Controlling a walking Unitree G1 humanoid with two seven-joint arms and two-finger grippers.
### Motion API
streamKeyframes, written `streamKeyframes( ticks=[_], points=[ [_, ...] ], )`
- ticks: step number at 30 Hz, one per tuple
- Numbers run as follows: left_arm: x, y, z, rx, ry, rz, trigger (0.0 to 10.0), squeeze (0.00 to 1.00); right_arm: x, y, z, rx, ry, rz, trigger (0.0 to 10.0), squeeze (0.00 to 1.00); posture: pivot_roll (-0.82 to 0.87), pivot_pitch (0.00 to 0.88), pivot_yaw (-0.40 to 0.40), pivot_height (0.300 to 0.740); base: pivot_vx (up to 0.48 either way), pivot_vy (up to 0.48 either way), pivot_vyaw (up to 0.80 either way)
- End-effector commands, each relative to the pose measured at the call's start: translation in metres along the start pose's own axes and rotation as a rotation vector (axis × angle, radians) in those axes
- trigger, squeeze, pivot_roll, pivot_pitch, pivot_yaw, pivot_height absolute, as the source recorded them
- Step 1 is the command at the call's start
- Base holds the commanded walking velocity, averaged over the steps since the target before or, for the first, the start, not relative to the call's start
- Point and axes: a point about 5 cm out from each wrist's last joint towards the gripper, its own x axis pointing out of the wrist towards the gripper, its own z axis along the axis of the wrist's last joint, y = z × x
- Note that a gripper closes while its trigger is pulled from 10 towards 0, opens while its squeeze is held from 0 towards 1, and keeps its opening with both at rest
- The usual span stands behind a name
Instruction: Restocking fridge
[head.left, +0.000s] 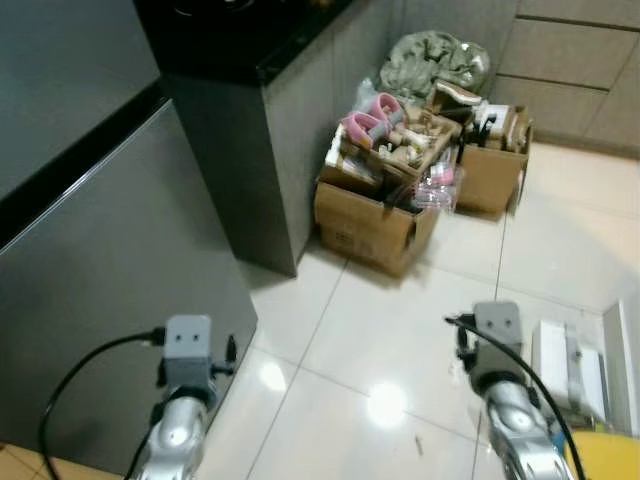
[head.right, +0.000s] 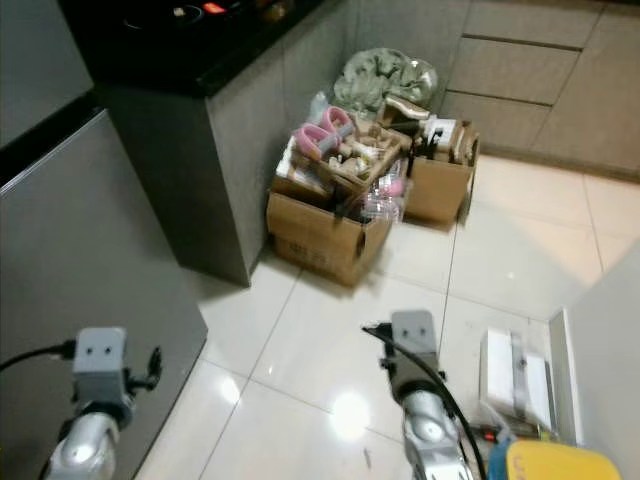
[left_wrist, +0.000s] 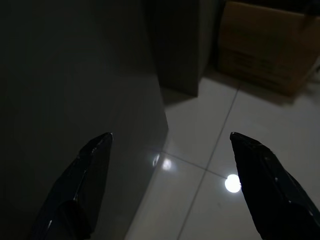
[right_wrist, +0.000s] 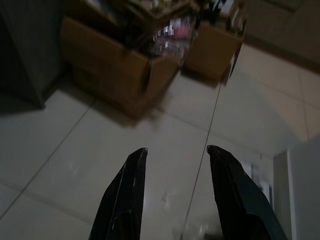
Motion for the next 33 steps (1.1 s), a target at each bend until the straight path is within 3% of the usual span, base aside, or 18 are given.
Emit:
streamKeyframes(
  ticks=[1,12,15,33],
  points=[
    [-0.004,0.005,-0.01,0.01,0.04,0.017,10.0,0.0,-0.002,0.01,-0.003,0.003,0.012,0.03,10.0,0.0,-0.11,0.189,0.054,0.74,0.458,0.0,0.0],
    [-0.004,0.005,-0.01,0.005,0.039,0.018,10.0,0.0,-0.003,0.01,-0.005,-0.003,0.017,0.034,10.0,0.0,-0.12,0.19,0.054,0.74,0.437,0.0,0.0],
    [-0.006,0.005,-0.009,-0.01,0.035,0.008,10.0,0.0,-0.004,0.009,-0.005,-0.009,0.013,0.032,10.0,0.0,-0.12,0.191,0.056,0.74,0.0,0.0,0.0],
    [-0.021,-0.008,-0.014,0.024,0.035,-0.045,10.0,0.0,-0.003,0.007,-0.005,-0.015,0.014,0.007,10.0,0.0,-0.11,0.191,0.06,0.74,0.0,0.0,0.74]
  ],
)
